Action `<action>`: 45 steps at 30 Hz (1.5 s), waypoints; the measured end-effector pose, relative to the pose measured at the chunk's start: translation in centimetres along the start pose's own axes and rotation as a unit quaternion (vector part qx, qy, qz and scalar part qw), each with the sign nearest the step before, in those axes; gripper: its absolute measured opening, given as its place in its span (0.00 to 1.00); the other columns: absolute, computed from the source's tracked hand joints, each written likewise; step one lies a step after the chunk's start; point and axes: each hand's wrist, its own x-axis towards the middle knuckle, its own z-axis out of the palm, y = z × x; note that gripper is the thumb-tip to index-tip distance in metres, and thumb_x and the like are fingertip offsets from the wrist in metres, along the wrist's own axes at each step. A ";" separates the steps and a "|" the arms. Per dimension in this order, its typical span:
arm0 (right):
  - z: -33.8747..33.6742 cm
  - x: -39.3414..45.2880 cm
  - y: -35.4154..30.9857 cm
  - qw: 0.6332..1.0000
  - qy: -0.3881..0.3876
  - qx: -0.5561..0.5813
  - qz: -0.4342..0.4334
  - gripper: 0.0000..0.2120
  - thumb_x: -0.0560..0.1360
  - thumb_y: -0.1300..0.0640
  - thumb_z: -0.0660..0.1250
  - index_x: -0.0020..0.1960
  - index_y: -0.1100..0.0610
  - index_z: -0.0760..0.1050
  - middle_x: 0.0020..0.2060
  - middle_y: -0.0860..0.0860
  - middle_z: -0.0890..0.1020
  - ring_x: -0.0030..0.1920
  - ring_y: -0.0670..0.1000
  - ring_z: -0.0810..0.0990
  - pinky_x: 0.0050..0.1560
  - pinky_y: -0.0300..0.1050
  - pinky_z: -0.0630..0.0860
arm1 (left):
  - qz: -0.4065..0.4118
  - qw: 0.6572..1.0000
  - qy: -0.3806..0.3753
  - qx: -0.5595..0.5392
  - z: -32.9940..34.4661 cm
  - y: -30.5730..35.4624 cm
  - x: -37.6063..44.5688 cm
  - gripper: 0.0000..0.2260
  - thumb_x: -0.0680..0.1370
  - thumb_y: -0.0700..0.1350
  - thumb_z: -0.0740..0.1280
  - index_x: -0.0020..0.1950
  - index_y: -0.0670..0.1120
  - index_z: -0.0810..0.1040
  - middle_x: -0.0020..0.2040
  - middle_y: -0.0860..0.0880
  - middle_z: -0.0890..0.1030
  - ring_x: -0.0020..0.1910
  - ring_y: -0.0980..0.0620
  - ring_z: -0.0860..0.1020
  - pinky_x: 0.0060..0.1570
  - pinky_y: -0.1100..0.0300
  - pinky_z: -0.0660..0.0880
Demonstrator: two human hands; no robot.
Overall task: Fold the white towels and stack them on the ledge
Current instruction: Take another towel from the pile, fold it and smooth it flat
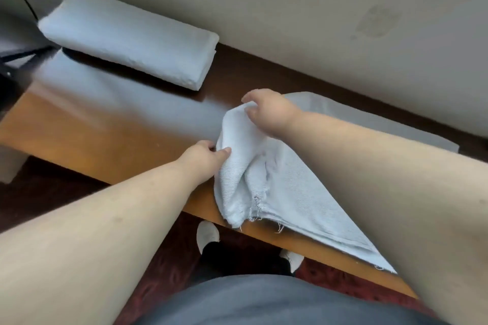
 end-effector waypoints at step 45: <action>0.7 13.0 -1.2 0.950 -0.056 -0.292 -0.096 0.21 0.77 0.56 0.58 0.69 0.44 0.70 0.70 0.54 0.65 0.67 0.63 0.65 0.66 0.56 0.67 | 0.012 0.998 0.046 0.042 -0.3 -5.9 0.8 0.23 0.74 0.67 0.63 0.63 0.54 0.71 0.52 0.52 0.79 0.41 0.53 0.75 0.34 0.60 0.69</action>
